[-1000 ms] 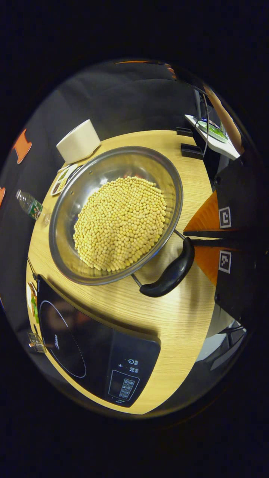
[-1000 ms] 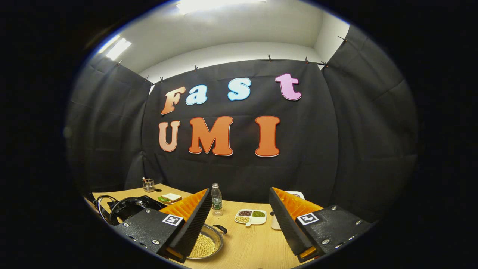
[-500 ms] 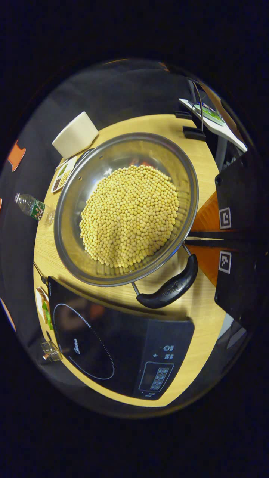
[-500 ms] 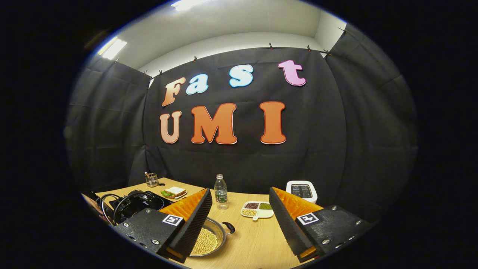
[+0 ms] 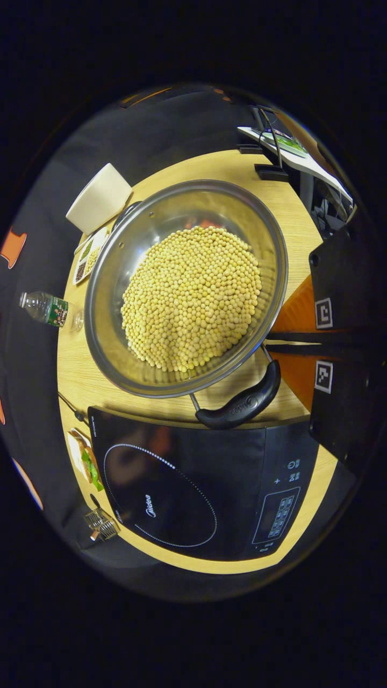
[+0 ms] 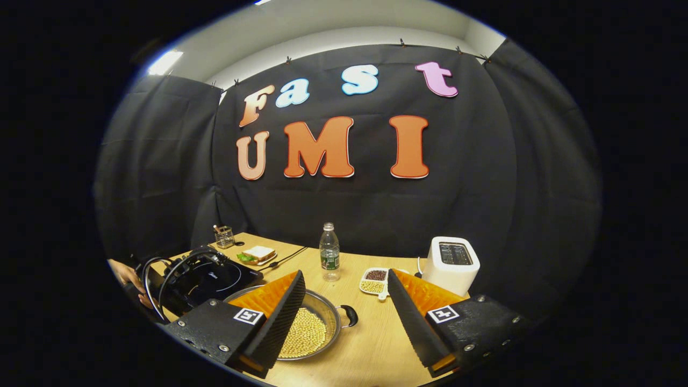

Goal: First push the handle of the pot to place it horizontally, then grasp the pot with both hands and set it on the induction cooktop.

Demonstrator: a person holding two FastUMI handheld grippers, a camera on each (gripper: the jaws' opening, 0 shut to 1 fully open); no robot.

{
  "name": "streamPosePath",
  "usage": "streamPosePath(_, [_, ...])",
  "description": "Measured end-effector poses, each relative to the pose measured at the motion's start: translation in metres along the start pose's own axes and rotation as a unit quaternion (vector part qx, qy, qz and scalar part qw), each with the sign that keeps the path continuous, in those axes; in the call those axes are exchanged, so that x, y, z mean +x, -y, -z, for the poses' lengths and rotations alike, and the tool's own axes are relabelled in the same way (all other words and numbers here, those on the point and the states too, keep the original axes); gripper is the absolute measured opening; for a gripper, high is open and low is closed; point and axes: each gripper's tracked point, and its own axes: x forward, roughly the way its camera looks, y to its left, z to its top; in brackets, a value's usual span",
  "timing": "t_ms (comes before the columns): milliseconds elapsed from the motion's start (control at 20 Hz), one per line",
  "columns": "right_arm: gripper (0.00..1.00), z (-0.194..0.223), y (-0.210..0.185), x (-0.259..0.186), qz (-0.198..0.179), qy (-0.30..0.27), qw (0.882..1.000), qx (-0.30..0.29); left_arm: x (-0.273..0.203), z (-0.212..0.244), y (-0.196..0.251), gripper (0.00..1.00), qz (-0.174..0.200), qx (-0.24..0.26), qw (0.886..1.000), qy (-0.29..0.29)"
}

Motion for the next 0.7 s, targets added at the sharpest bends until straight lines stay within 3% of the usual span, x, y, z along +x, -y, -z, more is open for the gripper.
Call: streamPosePath(700, [0.96, 0.039, -0.041, 0.049, -0.024, -0.087, 0.996, 0.018, 0.009, -0.053, -0.05, 0.08, 0.001, 0.091, 0.996, 0.026])
